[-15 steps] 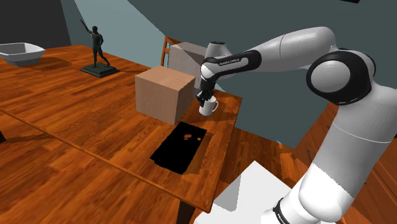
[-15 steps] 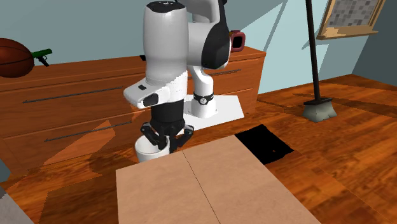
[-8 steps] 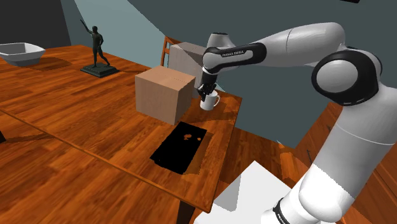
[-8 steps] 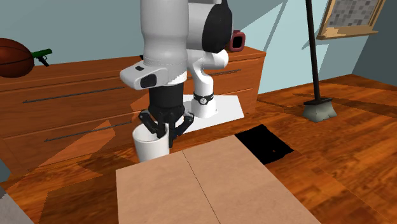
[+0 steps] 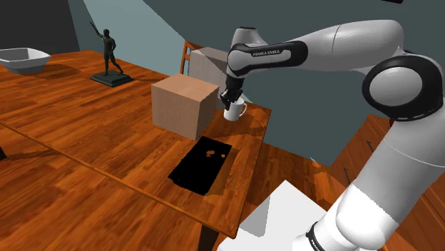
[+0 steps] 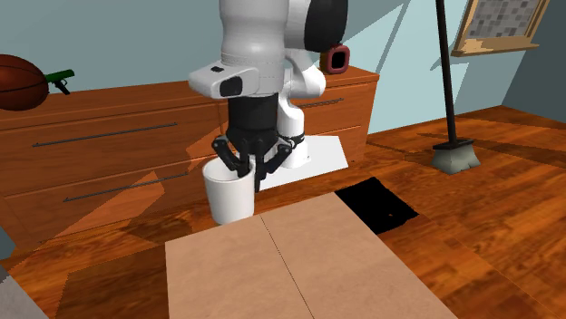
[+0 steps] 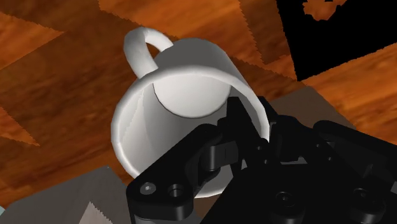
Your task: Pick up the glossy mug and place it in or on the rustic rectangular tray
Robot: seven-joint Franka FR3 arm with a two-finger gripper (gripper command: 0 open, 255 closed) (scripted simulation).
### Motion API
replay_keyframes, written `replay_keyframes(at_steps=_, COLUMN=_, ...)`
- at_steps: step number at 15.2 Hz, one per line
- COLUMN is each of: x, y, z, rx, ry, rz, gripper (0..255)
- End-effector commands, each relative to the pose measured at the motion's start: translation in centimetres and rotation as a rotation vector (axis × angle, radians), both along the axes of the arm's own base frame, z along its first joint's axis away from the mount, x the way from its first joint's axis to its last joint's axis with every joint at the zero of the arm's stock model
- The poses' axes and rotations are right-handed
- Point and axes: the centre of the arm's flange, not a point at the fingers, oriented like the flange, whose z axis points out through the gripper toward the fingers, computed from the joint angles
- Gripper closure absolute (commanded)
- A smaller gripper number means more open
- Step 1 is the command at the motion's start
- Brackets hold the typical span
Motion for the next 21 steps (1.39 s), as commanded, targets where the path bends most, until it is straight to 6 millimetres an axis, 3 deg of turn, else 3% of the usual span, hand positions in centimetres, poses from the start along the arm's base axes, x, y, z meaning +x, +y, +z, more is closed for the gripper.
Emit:
replay_keyframes(at_steps=1, x=-1.0, y=2.1, z=0.2, rx=0.000, ry=0.000, rz=-0.001, gripper=255)
replay_keyframes(at_steps=19, x=-11.1, y=23.5, z=2.3, rx=0.000, ry=0.000, rz=-0.001, gripper=255)
replay_keyframes(at_steps=21, x=-11.2, y=23.8, z=1.8, rx=0.000, ry=0.000, rz=-0.001, gripper=255)
